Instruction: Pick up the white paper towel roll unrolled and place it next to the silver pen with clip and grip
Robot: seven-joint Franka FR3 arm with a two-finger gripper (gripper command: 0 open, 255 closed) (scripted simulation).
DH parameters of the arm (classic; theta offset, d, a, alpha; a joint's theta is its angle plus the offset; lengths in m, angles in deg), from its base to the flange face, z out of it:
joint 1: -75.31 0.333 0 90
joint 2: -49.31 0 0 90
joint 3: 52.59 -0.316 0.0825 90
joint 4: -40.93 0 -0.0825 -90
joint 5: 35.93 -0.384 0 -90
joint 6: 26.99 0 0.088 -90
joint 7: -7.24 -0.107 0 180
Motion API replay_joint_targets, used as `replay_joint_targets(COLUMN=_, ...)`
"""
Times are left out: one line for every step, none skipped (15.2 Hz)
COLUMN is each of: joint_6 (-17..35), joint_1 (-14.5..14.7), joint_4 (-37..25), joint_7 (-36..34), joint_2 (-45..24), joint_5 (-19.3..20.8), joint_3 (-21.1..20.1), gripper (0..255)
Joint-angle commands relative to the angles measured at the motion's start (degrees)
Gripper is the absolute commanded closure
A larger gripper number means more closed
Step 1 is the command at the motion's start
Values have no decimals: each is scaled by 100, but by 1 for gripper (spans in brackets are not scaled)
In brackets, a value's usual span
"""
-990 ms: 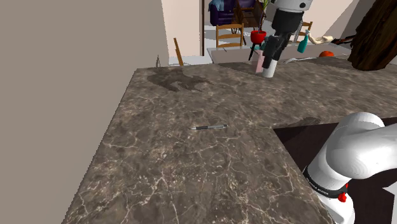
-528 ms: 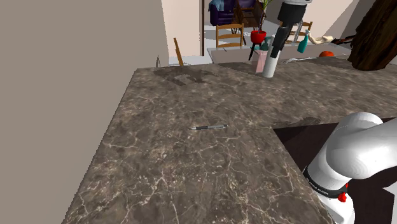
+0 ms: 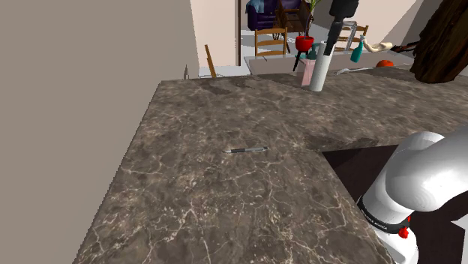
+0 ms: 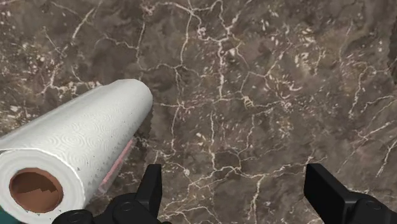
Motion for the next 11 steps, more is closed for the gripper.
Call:
replay_joint_targets(joint_6=24, joint_1=48, joint_4=-344, joint_7=465, joint_2=-346, joint_5=-13, joint_3=261, gripper=0)
replay_joint_targets(joint_6=27, joint_1=73, joint_4=-547, joint_7=696, joint_2=-544, joint_5=-44, joint_3=397, gripper=0)
replay_joint_targets(joint_6=25, joint_1=95, joint_4=-759, joint_7=932, joint_2=-753, joint_5=-89, joint_3=533, gripper=0)
replay_joint_targets(joint_6=19, joint_1=113, joint_4=-983, joint_7=1173, joint_2=-972, joint_5=-149, joint_3=670, gripper=0)
replay_joint_targets(joint_6=7, joint_1=129, joint_4=-1219, joint_7=1418, joint_2=-1202, joint_5=-225, joint_3=809, gripper=0)
replay_joint_targets(joint_6=-12, joint_1=136, joint_4=-1468, joint_7=1669, joint_2=-1446, joint_5=-320, joint_3=948, gripper=0)
replay_joint_targets(joint_6=-40, joint_1=134, joint_4=-1731, joint_7=1926, joint_2=-1703, joint_5=-433, joint_3=1087, gripper=0)
replay_joint_targets(joint_6=-77, joint_1=119, joint_4=-2009, joint_7=2188, joint_2=-1975, joint_5=-567, joint_3=1224, gripper=0)
replay_joint_targets(joint_6=-90, joint_1=102, joint_4=-2090, joint_7=2263, joint_2=-2054, joint_5=-610, joint_3=1253, gripper=0)
replay_joint_targets(joint_6=-7, joint_1=95, joint_4=-1984, joint_7=2252, joint_2=-2028, joint_5=-596, joint_3=1239, gripper=0)
replay_joint_targets(joint_6=75, joint_1=93, joint_4=-1881, joint_7=2242, joint_2=-2003, joint_5=-583, joint_3=1231, gripper=0)
